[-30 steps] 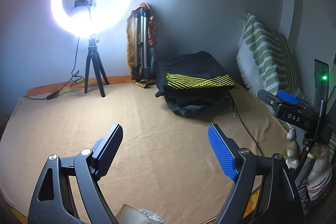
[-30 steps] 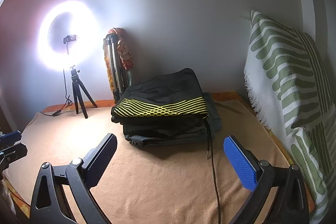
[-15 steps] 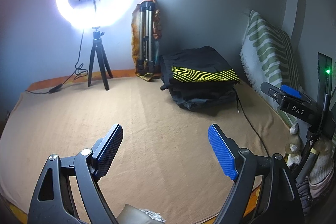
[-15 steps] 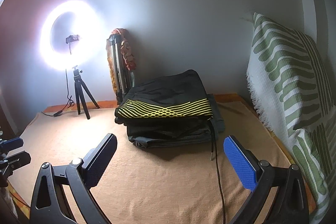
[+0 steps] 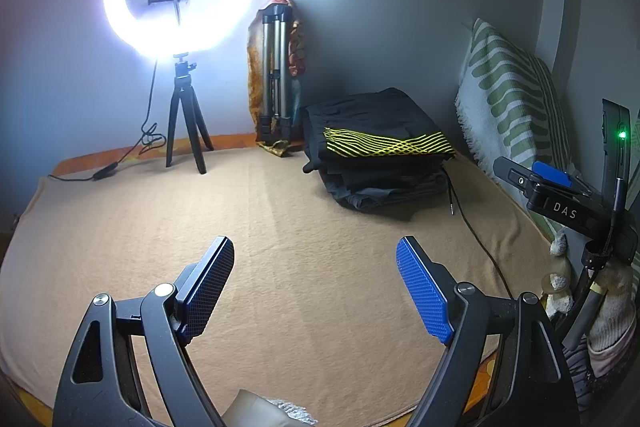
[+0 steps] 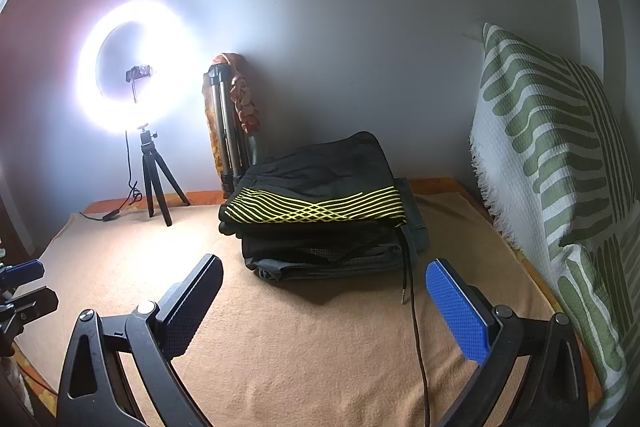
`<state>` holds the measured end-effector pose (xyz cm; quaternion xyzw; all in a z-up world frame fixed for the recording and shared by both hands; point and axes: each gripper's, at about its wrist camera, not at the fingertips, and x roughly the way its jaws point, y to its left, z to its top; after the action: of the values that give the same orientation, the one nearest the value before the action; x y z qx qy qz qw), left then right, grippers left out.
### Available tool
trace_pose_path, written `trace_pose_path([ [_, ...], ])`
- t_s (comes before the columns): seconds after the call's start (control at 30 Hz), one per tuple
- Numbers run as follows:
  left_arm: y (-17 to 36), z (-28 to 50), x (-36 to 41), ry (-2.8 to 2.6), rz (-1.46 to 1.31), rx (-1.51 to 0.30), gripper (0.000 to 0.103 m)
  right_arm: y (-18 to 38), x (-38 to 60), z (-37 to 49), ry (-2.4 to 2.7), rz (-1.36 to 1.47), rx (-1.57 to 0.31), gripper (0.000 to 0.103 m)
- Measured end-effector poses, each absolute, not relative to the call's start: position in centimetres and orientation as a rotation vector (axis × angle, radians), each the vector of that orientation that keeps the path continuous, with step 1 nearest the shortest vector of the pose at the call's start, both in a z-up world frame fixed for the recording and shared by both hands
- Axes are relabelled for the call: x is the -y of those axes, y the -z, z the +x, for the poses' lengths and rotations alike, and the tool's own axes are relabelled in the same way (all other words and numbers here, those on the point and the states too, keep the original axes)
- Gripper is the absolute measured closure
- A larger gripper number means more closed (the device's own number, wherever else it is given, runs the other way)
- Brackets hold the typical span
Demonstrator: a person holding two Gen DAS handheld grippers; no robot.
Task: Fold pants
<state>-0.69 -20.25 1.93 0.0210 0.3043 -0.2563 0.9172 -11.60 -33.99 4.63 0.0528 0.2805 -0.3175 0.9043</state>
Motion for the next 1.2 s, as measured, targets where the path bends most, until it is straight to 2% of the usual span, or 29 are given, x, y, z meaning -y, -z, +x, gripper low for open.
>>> trace_pose_path([
  [1.2,-2.14,-1.07,20.73,0.55,0.026,-0.626,0.019,-4.72,33.38,-11.6,0.644,0.117,-0.582,0.0],
])
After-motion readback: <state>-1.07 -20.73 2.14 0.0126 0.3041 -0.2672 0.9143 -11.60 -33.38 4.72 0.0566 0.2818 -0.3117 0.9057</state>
